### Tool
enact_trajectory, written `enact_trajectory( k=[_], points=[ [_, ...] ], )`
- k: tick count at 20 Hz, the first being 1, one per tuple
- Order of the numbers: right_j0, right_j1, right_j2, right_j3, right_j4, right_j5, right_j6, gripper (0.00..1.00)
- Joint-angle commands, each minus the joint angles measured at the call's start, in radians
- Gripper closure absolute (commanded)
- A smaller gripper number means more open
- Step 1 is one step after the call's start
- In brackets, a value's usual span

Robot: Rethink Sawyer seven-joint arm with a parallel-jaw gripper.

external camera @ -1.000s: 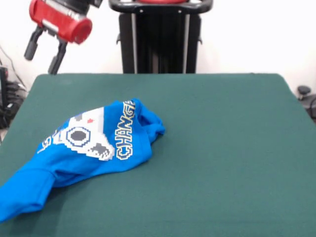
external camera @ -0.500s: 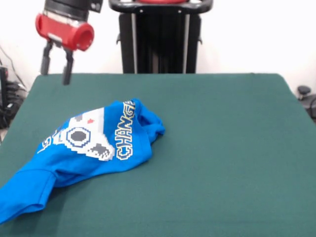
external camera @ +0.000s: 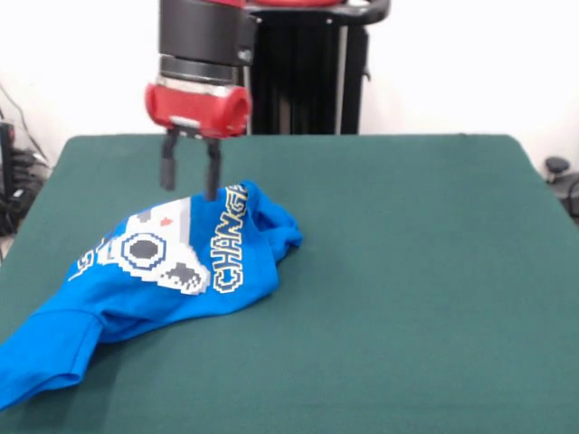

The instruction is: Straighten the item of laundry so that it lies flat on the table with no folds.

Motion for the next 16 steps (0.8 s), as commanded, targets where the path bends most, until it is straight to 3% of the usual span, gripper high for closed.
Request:
enact_trajectory(
  k=[1,7,16],
  points=[
    [0.059,0.049,0.13,0.103,0.007,-0.037,0.187,0.0],
    [0.131,0.062,0.039,0.067,0.028,-0.072,0.194,0.0],
    [0.154,0.117,0.005,0.013,0.015,-0.133,0.177,0.0]
  ],
)
